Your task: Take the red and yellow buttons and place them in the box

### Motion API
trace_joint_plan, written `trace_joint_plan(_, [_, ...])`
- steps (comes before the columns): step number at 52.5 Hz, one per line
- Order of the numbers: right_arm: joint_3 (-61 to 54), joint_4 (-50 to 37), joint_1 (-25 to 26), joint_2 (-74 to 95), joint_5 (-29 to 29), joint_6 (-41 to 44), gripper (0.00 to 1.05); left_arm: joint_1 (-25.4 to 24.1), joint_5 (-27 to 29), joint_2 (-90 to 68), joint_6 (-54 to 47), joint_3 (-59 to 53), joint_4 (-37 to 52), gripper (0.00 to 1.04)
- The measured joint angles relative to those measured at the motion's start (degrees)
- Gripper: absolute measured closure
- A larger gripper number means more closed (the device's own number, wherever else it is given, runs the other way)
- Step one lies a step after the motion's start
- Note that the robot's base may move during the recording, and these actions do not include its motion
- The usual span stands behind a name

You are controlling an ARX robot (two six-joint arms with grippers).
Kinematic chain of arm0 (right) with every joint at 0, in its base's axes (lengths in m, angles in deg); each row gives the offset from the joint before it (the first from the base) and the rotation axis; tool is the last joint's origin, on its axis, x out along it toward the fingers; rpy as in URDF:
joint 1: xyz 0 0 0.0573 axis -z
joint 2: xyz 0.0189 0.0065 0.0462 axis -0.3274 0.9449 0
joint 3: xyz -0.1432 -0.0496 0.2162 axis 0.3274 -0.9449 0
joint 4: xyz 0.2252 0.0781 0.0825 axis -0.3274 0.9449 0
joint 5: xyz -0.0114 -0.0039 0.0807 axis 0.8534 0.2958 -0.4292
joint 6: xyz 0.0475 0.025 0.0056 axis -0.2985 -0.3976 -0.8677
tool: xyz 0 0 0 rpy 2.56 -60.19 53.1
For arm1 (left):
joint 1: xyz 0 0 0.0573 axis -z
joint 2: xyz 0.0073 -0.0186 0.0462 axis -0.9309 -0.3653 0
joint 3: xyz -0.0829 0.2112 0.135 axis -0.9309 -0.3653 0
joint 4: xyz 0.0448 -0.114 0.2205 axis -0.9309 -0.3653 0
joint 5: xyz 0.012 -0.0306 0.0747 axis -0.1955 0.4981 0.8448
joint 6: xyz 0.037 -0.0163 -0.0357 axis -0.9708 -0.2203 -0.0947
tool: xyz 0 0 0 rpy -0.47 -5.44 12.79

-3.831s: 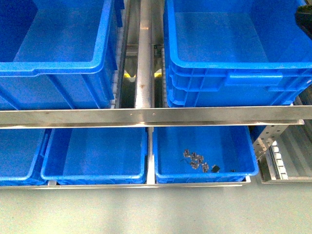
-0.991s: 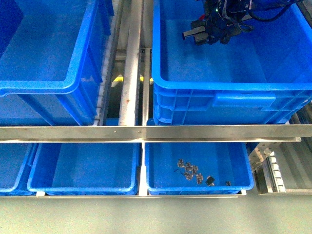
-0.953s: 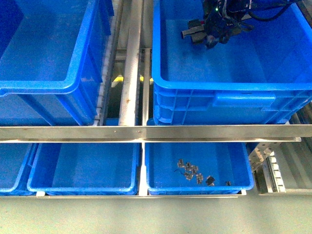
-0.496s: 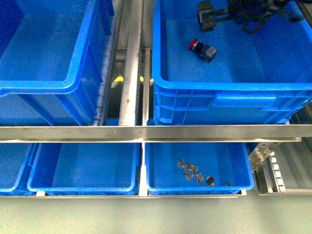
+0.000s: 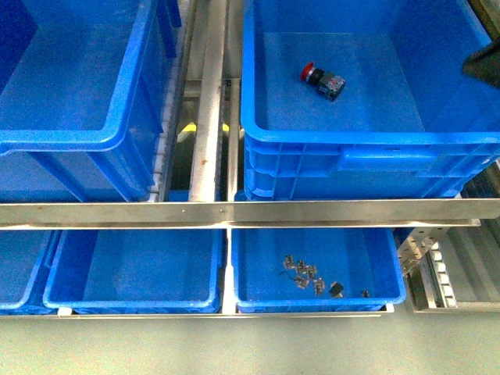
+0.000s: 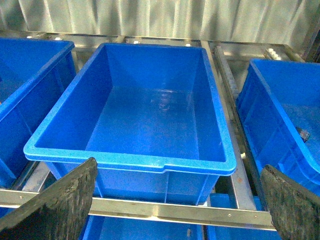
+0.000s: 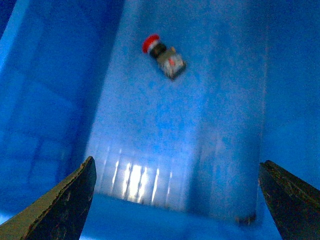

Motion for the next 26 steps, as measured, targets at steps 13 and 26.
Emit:
trace_joint_plan(13, [-18.25,-44.33,-2.1,-4.04,4.35,4.55,0.51,0.0,0.02,0.0,0.0,0.0,0.0,0.08])
trace_joint_plan(26, [-26.27,-42.8,-2.1,-13.99,4.5,5.2,0.95,-0.02,0.0,0.0,0.0,0.0,0.0,0.08])
